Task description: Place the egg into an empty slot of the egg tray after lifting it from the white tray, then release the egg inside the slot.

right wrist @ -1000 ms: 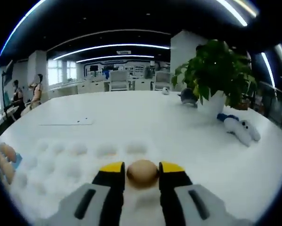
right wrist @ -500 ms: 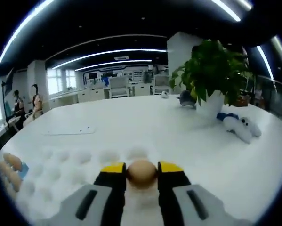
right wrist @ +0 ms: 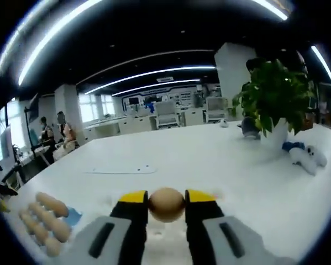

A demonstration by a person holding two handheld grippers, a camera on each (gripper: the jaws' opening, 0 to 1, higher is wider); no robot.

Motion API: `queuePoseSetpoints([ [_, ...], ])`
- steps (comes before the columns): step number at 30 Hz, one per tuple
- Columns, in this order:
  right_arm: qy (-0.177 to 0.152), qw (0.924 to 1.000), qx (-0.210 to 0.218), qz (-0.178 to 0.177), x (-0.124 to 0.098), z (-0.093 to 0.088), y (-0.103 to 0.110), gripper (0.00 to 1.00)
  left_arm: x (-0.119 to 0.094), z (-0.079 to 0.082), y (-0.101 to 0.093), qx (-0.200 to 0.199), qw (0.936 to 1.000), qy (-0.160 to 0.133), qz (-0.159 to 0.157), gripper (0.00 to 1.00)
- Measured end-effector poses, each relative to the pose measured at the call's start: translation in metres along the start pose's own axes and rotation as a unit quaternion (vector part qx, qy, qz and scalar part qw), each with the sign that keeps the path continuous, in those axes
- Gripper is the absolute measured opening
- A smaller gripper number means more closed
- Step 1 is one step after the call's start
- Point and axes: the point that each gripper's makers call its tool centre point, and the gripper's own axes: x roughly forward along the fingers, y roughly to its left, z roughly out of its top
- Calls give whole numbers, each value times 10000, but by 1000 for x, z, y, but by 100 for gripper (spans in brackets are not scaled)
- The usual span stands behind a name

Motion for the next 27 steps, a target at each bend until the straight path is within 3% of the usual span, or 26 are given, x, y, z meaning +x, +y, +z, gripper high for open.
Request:
queuePoseSetpoints([
  [8,130,9971,-119,734,8,-7,56,26,0,1,-1,3,10000,-20,-17,85],
  [15,361,9901,-171,1346,14,-23,99,26,0,1,-2,9,10000,-8,-38,85],
  [21,507,9819,-526,1748,20,-33,130,26,2,2,-4,33,10000,-19,-73,85],
  [27,652,9745,-808,1987,29,-46,147,26,1,1,-3,11,10000,-15,-53,85],
])
